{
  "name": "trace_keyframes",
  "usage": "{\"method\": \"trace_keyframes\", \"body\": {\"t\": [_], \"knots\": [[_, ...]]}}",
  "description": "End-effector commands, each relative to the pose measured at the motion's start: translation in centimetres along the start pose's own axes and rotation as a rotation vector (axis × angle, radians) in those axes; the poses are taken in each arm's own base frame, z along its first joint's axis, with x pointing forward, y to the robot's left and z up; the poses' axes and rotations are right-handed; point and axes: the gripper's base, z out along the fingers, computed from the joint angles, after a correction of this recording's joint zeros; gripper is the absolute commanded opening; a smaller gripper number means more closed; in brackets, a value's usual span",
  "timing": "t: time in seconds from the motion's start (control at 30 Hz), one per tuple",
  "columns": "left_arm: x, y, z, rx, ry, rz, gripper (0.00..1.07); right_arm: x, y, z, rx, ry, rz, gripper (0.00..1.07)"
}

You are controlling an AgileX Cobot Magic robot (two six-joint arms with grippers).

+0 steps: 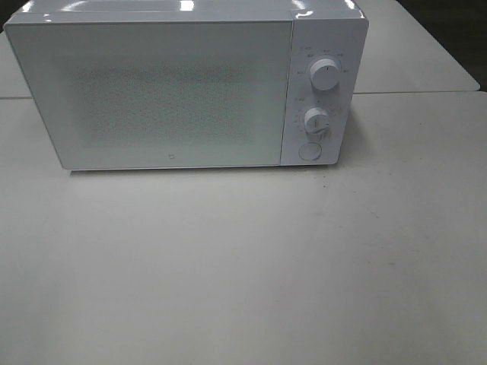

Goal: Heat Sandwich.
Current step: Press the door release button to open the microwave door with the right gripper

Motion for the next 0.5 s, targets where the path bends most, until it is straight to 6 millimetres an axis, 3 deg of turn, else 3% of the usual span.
{"method": "trace_keyframes", "body": {"t": [0.03, 0.27, 0.5], "knots": [[0.2, -0.1, -0.4, 0.005, -0.033, -0.009, 1.03, 0.2, 0.0, -0.3, 0.004, -0.037, -0.007, 0.76], [0.2, -0.1, -0.4, 0.005, -0.033, -0.009, 1.03, -0.1, 0.1, -0.2, -0.007, -0.028, -0.019, 0.76], [0.2, -0.1, -0.4, 0.005, -0.033, -0.009, 1.03, -2.3, 0.2, 0.9, -0.010, -0.021, -0.013, 0.76]]}}
